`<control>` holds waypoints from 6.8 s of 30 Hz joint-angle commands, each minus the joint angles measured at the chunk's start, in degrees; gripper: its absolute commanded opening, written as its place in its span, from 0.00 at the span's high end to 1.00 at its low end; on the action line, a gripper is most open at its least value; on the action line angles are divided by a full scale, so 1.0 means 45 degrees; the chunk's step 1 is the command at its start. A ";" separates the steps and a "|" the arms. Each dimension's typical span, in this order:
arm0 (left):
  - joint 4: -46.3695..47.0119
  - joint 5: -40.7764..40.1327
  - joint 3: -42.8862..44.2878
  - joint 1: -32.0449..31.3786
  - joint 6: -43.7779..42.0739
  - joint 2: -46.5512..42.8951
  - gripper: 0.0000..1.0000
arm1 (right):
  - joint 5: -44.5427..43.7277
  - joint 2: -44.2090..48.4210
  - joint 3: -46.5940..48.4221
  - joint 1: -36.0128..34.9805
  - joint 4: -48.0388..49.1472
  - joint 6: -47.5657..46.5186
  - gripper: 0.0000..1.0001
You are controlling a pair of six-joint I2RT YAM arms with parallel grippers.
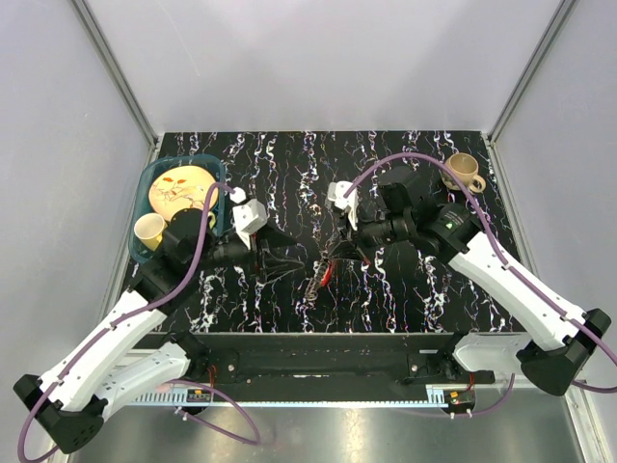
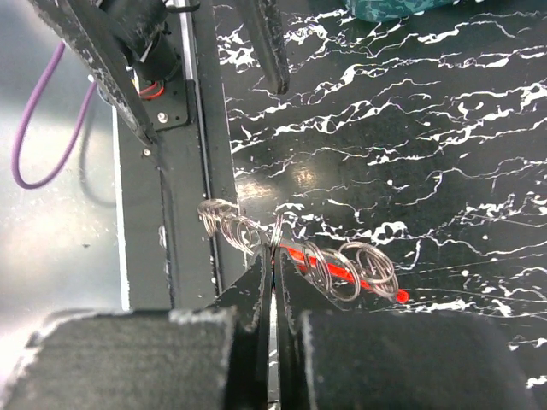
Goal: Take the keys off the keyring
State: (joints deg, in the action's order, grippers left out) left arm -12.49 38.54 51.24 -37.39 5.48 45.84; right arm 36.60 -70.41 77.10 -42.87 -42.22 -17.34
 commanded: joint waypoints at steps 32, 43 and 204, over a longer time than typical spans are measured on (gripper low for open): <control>0.2290 0.1923 -0.0274 -0.0559 -0.2114 0.1023 0.56 | 0.0832 -0.1559 0.3393 -0.1429 -0.2356 -0.6029 1.00; 0.1800 0.1884 -0.0235 -0.0657 -0.2369 0.1082 0.73 | 0.0871 -0.1658 0.3394 -0.1606 -0.2026 -0.5795 1.00; 1.7677 -0.0187 -0.5899 0.0457 0.8197 -0.0344 1.00 | -0.2842 0.3597 -0.6664 -0.2035 1.4497 0.5788 0.56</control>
State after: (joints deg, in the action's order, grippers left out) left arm 55.86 33.61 23.75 -35.59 40.49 43.90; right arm 20.18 -53.06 45.54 -51.66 17.80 10.04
